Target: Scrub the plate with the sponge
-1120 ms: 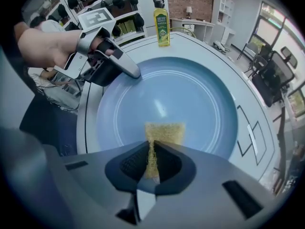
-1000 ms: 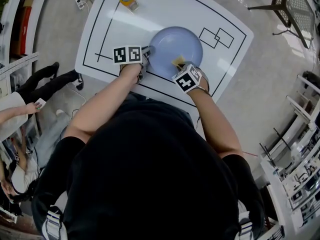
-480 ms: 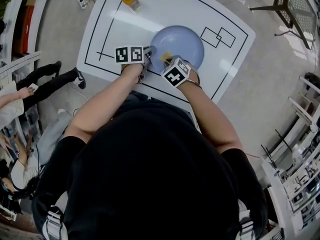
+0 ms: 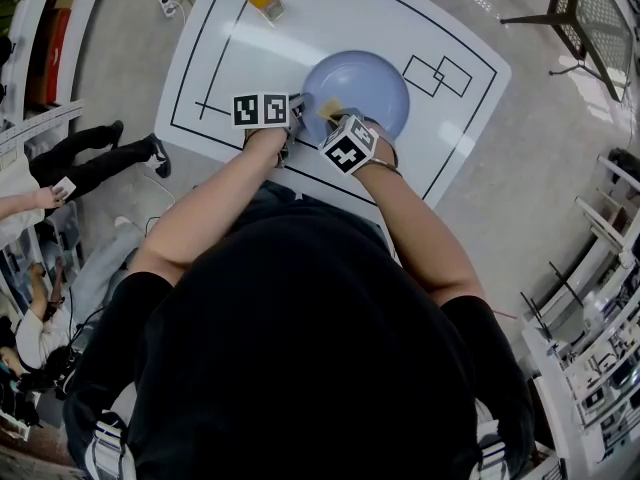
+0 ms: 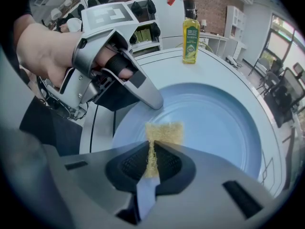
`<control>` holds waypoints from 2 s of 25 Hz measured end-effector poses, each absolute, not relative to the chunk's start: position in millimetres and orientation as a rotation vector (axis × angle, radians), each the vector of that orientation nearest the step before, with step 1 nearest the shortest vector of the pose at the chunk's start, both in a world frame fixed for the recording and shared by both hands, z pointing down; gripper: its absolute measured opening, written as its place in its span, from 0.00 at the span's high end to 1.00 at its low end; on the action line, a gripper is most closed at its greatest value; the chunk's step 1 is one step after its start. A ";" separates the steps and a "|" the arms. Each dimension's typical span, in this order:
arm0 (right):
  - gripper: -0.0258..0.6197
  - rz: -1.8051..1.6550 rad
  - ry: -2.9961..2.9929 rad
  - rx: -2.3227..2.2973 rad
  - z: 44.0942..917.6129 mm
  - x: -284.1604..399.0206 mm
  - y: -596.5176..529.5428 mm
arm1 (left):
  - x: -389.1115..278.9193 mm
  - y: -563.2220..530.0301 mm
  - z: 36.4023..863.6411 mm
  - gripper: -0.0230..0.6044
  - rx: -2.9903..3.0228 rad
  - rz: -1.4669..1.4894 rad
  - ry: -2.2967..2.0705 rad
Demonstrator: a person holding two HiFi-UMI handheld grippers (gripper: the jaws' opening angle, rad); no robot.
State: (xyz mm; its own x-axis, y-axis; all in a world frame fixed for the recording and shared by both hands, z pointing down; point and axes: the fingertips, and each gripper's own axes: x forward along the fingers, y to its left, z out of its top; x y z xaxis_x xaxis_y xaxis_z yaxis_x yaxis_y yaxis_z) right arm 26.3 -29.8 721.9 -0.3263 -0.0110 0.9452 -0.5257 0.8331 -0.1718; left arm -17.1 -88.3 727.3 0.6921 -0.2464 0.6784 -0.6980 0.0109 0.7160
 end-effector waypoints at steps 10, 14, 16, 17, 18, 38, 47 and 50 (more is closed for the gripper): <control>0.92 0.509 -1.873 0.428 715.0 27.7 -30.0 | -17.7 -94.2 722.8 0.82 1.697 0.463 -0.763; 0.92 0.509 -1.912 0.469 700.0 29.7 -32.4 | -24.9 -101.5 714.9 0.76 1.735 0.471 -0.791; 0.92 0.515 -1.924 0.496 692.1 31.1 -33.5 | -29.1 -104.2 709.2 0.75 1.758 0.478 -0.801; 0.92 0.518 -1.929 0.512 688.0 32.0 -34.8 | -31.1 -105.7 706.1 0.75 1.770 0.482 -0.805; 0.92 0.520 -1.933 0.529 683.6 33.1 -36.1 | -33.0 -106.9 702.9 0.75 1.781 0.487 -0.809; 0.92 0.507 -2.057 1.025 556.6 86.4 -62.8 | -48.2 -111.0 573.1 0.74 2.171 0.445 -0.866; 0.92 0.492 -2.091 1.221 499.3 113.9 -48.4 | -63.3 -113.7 504.6 0.75 2.323 0.380 -0.929; 0.92 0.484 -2.108 1.267 480.1 118.9 -41.9 | -63.7 -110.1 482.5 0.75 2.385 0.364 -0.932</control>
State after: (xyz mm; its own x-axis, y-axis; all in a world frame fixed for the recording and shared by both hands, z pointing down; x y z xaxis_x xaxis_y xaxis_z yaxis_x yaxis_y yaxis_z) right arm 118.9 -41.9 480.1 -0.3438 -0.6528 0.6750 -0.8819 0.4714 0.0068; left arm -63.7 -110.1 482.5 0.7233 -0.5401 0.4304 -0.6887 -0.6095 0.3926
